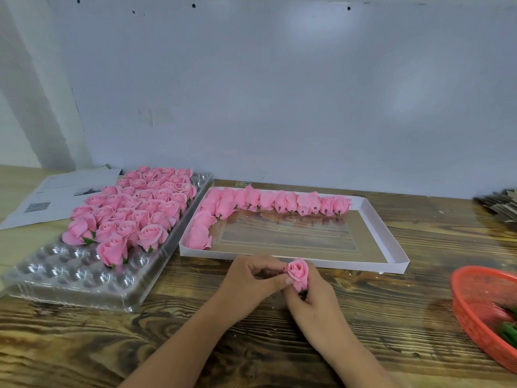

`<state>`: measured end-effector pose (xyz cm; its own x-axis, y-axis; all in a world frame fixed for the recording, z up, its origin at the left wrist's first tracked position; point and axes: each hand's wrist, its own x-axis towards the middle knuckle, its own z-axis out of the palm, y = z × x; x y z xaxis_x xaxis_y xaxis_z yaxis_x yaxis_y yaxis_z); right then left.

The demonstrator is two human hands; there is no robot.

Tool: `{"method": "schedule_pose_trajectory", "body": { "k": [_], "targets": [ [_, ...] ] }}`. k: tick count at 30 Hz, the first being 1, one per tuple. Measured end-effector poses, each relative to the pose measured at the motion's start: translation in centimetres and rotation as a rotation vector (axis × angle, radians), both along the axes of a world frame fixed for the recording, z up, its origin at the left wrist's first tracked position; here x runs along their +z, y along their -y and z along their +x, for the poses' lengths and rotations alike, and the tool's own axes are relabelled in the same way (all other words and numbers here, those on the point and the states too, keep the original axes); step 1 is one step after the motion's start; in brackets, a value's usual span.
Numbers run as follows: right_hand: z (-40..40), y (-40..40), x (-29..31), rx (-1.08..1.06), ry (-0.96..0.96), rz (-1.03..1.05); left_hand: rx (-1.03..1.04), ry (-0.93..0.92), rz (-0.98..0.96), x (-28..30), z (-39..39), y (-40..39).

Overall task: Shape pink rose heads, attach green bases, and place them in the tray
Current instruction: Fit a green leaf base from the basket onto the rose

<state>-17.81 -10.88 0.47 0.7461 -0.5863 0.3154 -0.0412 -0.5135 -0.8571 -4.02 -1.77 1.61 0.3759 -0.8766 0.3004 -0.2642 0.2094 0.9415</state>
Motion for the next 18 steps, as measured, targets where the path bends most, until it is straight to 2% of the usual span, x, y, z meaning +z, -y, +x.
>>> {"method": "schedule_pose_trajectory", "body": {
  "k": [3,7,11,13,14,16,17,18],
  "targets": [
    [0.0,0.1,0.2,0.009,-0.004,0.018,-0.018,0.026,-0.017,0.1,-0.1,0.0],
    [0.4,-0.4,0.7,0.104,0.011,0.155,0.094,0.029,0.053,0.1,-0.1,0.1],
    [-0.2,-0.5,1.2,0.176,-0.102,0.158,-0.119,-0.091,0.164,0.4,-0.7,0.0],
    [0.6,-1.6,0.6,0.178,-0.219,0.164,-0.193,-0.060,0.201,0.6,-1.0,-0.1],
    [0.1,-2.2,-0.5,0.296,-0.244,0.124,-0.211,-0.037,0.209,0.7,-1.1,-0.2],
    [-0.9,-3.3,-0.3,0.292,-0.387,0.095,-0.234,-0.020,0.197,0.8,-1.2,-0.3],
    [-0.9,-3.0,-0.2,0.346,-0.368,0.058,-0.239,-0.017,0.177,0.8,-1.3,-0.3],
    [-0.4,-2.3,-0.1,0.404,-0.253,0.024,-0.235,-0.015,0.153,0.8,-1.4,-0.3]
  ]
}}
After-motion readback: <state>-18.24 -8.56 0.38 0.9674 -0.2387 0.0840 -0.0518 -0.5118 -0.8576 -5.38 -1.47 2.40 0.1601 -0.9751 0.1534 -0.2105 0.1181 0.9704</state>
